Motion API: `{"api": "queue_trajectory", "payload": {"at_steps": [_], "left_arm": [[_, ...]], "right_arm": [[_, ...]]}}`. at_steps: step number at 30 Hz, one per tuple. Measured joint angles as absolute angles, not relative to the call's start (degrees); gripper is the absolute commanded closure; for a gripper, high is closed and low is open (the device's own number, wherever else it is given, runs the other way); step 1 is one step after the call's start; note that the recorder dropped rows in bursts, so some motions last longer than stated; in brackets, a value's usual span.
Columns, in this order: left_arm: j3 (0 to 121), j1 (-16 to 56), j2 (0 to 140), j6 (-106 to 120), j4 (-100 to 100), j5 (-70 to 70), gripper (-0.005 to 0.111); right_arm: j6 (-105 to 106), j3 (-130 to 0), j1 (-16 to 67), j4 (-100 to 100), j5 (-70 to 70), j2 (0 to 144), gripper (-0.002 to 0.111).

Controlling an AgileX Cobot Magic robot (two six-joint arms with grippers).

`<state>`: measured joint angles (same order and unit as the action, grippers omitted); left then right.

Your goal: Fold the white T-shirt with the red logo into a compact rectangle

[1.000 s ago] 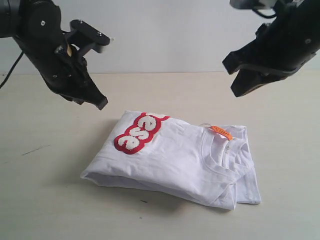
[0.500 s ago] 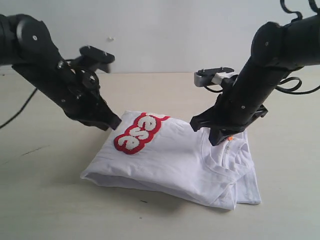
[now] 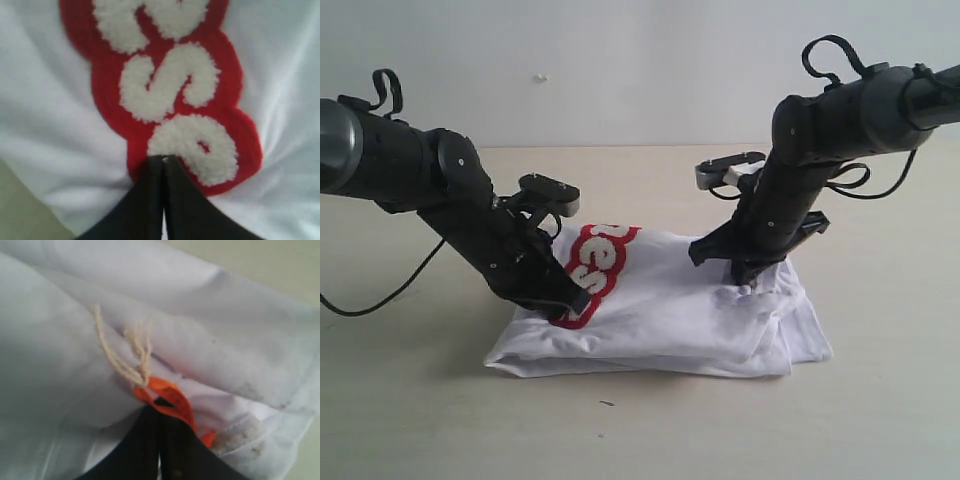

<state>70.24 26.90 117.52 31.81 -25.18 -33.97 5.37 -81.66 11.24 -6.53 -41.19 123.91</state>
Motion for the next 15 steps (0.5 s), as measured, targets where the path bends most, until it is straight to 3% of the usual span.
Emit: {"api": "queue_trajectory", "payload": {"at_steps": [6,15], "left_arm": [[70.8,25.5,117.5,26.5,-20.9,-35.9,0.107],[70.5,18.2,116.3,25.8,-19.7,-36.5,0.107]], "right_arm": [[5.8,-90.5,11.2,-7.1,-43.7,129.0,0.108],[8.2,-91.7,11.6,-9.5,-47.7,128.9,0.108]]}}
